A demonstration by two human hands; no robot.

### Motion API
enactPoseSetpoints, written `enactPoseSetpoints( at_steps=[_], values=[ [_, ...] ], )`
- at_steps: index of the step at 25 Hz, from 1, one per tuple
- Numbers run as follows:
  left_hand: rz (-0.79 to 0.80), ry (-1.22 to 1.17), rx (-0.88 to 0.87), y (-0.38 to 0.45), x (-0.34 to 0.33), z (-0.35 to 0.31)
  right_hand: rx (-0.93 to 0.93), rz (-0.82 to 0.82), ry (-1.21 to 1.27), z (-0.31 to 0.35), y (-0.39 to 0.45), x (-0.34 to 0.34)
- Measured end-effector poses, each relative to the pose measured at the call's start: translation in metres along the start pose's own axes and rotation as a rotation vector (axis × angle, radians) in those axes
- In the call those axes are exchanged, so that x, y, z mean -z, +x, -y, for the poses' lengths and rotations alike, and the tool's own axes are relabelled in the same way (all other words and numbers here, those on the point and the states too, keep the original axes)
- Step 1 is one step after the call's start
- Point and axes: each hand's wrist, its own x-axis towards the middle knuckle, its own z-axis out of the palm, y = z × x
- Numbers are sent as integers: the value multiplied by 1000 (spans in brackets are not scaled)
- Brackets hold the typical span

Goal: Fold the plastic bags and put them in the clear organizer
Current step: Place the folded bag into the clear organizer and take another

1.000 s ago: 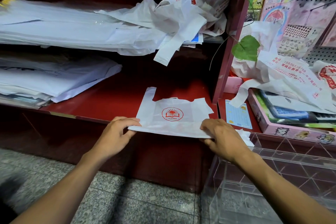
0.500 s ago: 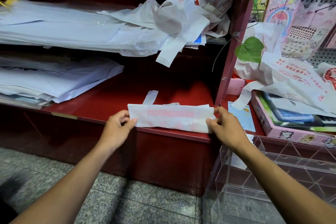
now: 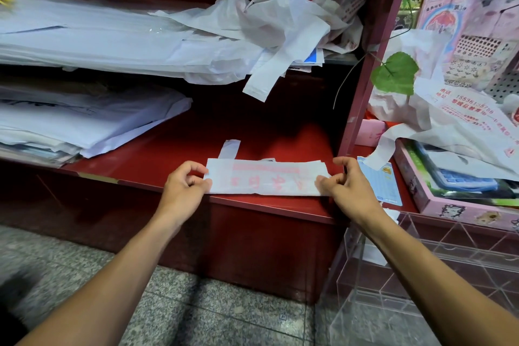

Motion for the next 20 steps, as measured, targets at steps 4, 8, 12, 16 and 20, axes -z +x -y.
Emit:
enactPoseSetpoints(
  at_steps=[4,8,12,16,20],
  values=[
    [40,4,2,-1,3,3,24,39,14,3,-3,1],
    [52,-133,54,0,6,1,81,78,74,3,-3,7],
    [88,-314,147,-6,8,-5,190,215,-132,-4,-5,18],
    [100,-490,183,-8,12,-9,269,288,-253,-10,-7,20],
    [139,-136,7,-5,9,-2,347,309,-468,-5,-7,13]
  ],
)
